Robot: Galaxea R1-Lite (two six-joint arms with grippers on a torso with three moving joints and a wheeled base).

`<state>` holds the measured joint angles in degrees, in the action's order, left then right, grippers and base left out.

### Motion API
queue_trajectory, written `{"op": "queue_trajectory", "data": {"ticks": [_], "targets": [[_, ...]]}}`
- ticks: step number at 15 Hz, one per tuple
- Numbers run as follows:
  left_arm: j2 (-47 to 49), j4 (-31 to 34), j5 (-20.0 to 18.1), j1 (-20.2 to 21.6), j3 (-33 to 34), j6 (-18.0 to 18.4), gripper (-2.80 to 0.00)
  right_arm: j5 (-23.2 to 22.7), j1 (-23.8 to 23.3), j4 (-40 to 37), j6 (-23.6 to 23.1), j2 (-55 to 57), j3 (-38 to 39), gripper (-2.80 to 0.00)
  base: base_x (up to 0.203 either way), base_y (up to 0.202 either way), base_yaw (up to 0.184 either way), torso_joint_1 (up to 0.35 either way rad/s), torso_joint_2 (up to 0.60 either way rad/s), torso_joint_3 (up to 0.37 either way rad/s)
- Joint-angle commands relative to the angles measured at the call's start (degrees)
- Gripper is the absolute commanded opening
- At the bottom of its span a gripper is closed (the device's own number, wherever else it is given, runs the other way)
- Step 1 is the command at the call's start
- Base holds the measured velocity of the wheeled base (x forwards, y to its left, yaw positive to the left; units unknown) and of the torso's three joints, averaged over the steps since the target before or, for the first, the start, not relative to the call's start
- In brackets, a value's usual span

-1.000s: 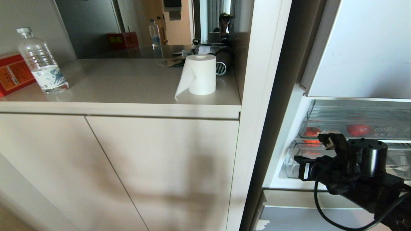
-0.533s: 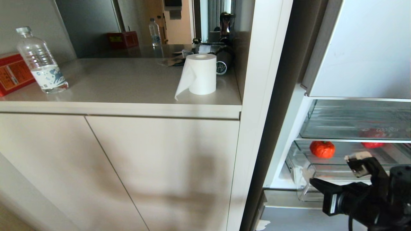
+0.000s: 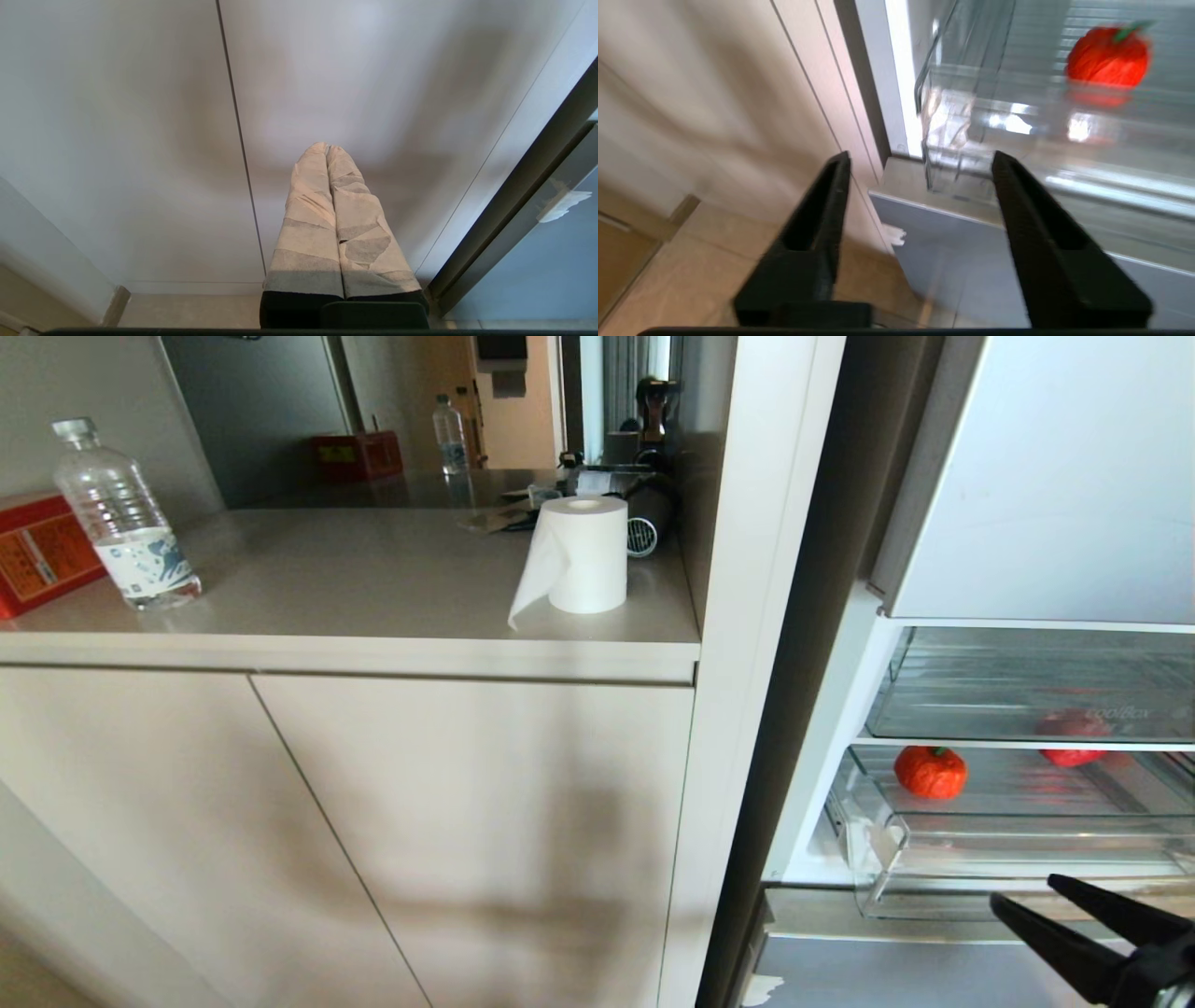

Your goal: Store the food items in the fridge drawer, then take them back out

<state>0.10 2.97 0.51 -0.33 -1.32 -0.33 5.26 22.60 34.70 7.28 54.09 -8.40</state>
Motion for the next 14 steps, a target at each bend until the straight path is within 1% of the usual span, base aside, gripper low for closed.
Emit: {"op": "queue_trajectory", "data": {"ticks": [1, 2, 3, 5, 7, 9, 11, 14], "targets": [[0.08, 0.01, 0.02, -0.02, 0.00, -0.02, -2.80, 0.33, -0.58, -19.99, 0.09, -8.24, -9.39, 0.00, 0.000, 0.000, 0.000, 0.000, 0.00, 0.000], [0.01, 0.01, 0.02, -0.02, 0.00, -0.02, -2.80, 0.60, -1.67, -27.20, 0.09, -7.28, -14.79, 0.00, 0.000, 0.000, 0.000, 0.000, 0.00, 0.000], [-0.01, 0.01, 0.02, -0.02, 0.00, -0.02, -2.80, 0.76, -3.40, -30.07, -0.06, -4.52, -18.12, 0.00, 0.000, 0.000, 0.000, 0.000, 0.00, 0.000], [0.08, 0.01, 0.02, -0.02, 0.00, -0.02, -2.80, 0.90, -7.55, -31.66, -0.78, 5.40, -21.98, 0.00, 0.000, 0.000, 0.000, 0.000, 0.00, 0.000], [0.08, 0.01, 0.02, -0.02, 0.00, -0.02, -2.80, 0.95, -11.10, -30.81, -1.43, 16.08, -26.01, 0.00, 0.000, 0.000, 0.000, 0.000, 0.00, 0.000], [0.08, 0.01, 0.02, -0.02, 0.00, -0.02, -2.80, 0.97, -14.12, -27.98, -1.78, 24.71, -29.77, 0.00, 0.000, 0.000, 0.000, 0.000, 0.00, 0.000], [0.04, 0.01, 0.02, -0.02, 0.00, -0.02, -2.80, 1.01, -16.19, -24.17, -1.98, 29.93, -32.29, 0.00, 0.000, 0.000, 0.000, 0.000, 0.00, 0.000], [0.00, 0.01, 0.02, -0.02, 0.00, -0.02, -2.80, 1.07, -18.56, -22.78, -2.06, 33.84, -34.51, 0.00, 0.000, 0.000, 0.000, 0.000, 0.00, 0.000]]}}
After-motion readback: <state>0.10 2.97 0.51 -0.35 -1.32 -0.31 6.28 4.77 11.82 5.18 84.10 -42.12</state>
